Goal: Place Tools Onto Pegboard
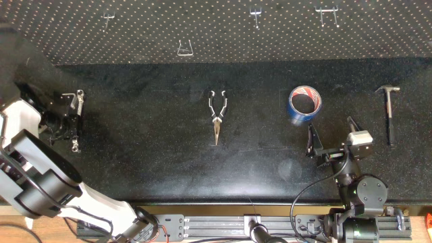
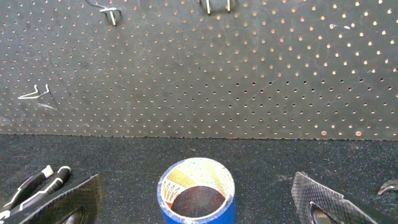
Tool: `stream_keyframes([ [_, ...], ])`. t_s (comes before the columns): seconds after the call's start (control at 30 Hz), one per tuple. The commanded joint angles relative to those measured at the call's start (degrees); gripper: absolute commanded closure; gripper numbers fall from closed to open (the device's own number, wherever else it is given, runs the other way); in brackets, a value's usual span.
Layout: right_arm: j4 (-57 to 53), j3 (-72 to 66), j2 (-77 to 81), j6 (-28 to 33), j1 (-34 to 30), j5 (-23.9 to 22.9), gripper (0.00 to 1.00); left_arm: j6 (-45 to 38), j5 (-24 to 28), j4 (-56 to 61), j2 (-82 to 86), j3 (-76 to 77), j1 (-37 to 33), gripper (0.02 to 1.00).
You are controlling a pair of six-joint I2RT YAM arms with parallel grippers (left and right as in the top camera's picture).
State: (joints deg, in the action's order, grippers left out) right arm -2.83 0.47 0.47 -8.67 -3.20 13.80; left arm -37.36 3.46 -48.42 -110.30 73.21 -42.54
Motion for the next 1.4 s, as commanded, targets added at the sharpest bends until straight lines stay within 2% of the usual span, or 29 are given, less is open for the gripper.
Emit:
stream_keyframes([
  [0.03,-0.13,-0.24,-0.35,0.81,0.39,0.15,0.001,13.44,0.31,5.53,12.96,-0.63,1.57,0.989],
  [0.2,-0.13,-0.24,-0.35,0.81,0.39,0.13,0.001,13.66,0.26,5.73,31.95,-8.22,7.13,0.989],
  [0.27,-0.13,-0.24,-0.35,0.81,0.39,0.15,0.001,18.10,0.24,12.28,46.23,-21.16,12.24,0.987],
  [0.4,-0.13,-0.24,-0.35,0.81,0.39,0.15,0.001,24.00,0.28,24.55,61.96,-36.68,18.03,0.991],
  [0.5,-0.13,-0.24,-0.35,0.81,0.39,0.13,0.001,24.13,0.22,27.43,60.22,-36.89,23.06,0.991],
  [0.63,-0.13,-0.24,-0.35,0.81,0.39,0.15,0.001,28.57,0.28,32.04,56.74,-36.13,23.58,0.989],
  [0.87,-0.13,-0.24,-0.35,0.81,0.39,0.15,0.001,29.49,0.48,32.65,51.74,-26.77,30.25,0.991],
  [1.4,-0.13,-0.24,-0.35,0.81,0.39,0.15,0.001,31.15,0.48,33.27,42.99,-24.24,30.25,0.991],
])
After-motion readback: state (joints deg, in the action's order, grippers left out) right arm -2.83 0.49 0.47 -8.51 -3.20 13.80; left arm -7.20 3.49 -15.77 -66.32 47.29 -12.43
